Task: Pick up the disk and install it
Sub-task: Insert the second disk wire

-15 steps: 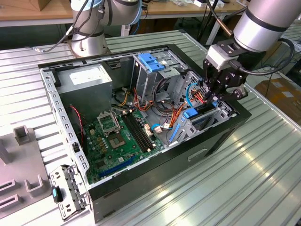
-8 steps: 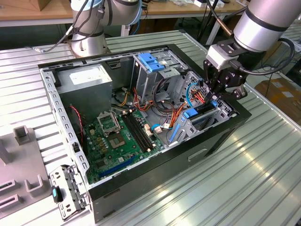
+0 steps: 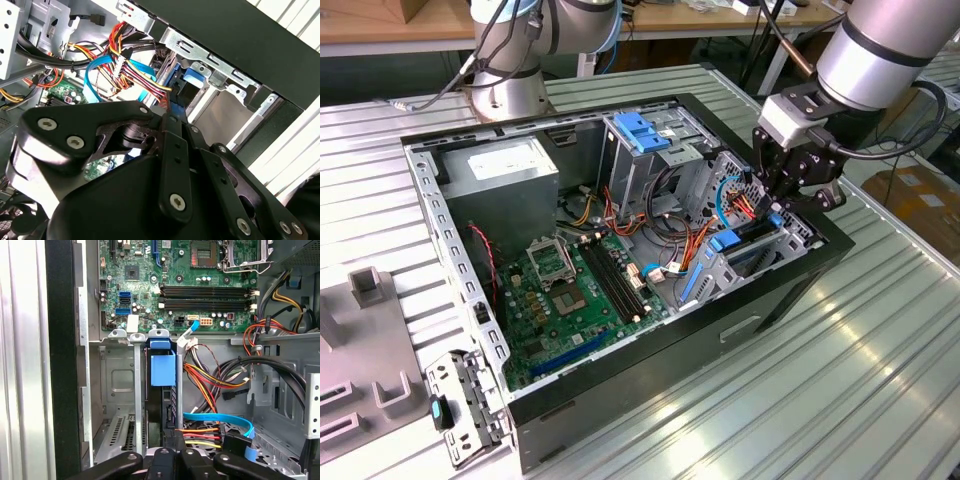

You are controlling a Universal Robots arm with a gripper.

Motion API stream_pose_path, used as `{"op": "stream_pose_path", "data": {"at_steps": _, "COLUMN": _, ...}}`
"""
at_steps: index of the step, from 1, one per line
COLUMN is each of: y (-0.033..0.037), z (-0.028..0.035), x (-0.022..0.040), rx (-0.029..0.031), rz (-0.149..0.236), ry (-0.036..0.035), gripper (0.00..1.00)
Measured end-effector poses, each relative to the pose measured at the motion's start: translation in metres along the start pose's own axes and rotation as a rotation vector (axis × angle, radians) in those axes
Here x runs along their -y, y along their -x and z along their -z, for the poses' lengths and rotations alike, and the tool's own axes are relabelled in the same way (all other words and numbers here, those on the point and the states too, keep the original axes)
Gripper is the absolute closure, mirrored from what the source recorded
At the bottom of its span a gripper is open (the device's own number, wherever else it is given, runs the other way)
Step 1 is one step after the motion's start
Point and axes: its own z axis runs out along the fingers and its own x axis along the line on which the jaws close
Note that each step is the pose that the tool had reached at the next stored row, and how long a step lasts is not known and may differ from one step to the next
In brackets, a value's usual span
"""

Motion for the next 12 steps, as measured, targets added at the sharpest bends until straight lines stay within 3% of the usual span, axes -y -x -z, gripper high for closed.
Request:
{"op": "stream_pose_path", "data": {"at_steps": 3, "y": 0.0000, "z": 0.0003, "x": -0.0013, "rx": -0.0004, "rz": 0.000, "ry": -0.0001, "gripper": 0.89}}
{"op": "stream_pose_path", "data": {"at_steps": 6, "y": -0.0003, "z": 0.0006, "x": -0.0100, "rx": 0.0000, "rz": 0.000, "ry": -0.0001, "gripper": 0.89}}
{"op": "stream_pose_path", "data": {"at_steps": 8, "y": -0.0003, "z": 0.0012, "x": -0.0102, "rx": -0.0002, "rz": 0.000, "ry": 0.0000, "gripper": 0.89}}
{"op": "stream_pose_path", "data": {"at_steps": 11, "y": 0.0003, "z": 0.0085, "x": -0.0099, "rx": -0.0001, "rz": 0.000, "ry": 0.0002, "gripper": 0.89}}
{"op": "stream_pose_path", "data": {"at_steps": 12, "y": 0.0007, "z": 0.0150, "x": -0.0096, "rx": 0.0001, "rz": 0.000, "ry": 0.0003, "gripper": 0.89}}
